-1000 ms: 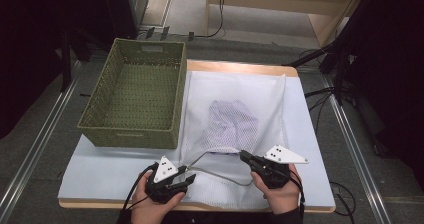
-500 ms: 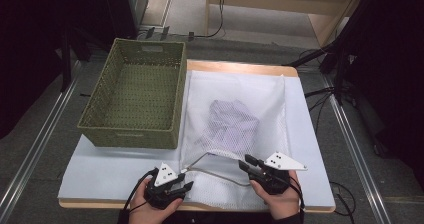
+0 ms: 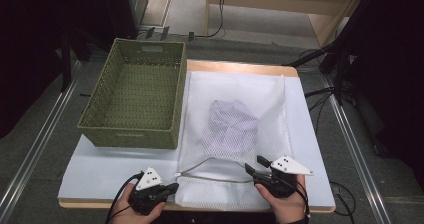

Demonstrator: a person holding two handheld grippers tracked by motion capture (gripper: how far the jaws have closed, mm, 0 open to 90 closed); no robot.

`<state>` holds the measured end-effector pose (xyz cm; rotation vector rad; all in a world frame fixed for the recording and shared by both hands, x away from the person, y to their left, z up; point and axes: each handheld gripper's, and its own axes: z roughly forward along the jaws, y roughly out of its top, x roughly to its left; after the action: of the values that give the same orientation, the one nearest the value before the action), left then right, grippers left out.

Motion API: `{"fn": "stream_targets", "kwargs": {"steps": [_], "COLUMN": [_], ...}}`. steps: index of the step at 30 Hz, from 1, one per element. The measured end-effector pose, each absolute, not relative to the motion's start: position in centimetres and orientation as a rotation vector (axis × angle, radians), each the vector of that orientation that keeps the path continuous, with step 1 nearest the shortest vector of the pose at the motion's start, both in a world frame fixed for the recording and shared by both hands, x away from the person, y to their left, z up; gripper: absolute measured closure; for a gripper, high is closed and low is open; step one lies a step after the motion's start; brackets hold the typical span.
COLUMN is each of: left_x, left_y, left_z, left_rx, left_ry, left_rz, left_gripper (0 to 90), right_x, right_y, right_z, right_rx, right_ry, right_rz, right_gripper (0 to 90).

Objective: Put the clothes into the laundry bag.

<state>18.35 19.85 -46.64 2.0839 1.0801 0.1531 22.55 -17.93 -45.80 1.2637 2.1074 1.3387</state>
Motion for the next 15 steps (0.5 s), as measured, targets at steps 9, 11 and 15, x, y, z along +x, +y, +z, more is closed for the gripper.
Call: {"fn": "stream_targets", "kwargs": {"steps": [9, 11, 15], "left_x": [18.8, 18.9, 19.0], "left_y": [21.2, 21.0, 21.1], "left_z": [-46.6, -46.7, -46.7], "left_rx": [1.948, 1.954, 1.925], "left_ry": [1.114, 1.113, 1.127], "left_rz": [0.157, 0.180, 0.164], "left_gripper": [58.4, 50.9, 45.4], "right_x": [22.3, 22.1, 21.8], "right_y": [-18.4, -18.2, -17.4], "right_z": [-45.6, -45.4, -44.8], "right_rx": [1.297, 1.275, 1.210], "right_ry": [2.074, 2.077, 2.095], "right_rz": [1.335, 1.373, 1.394], "right_gripper": [46.0, 44.7, 44.7]}}
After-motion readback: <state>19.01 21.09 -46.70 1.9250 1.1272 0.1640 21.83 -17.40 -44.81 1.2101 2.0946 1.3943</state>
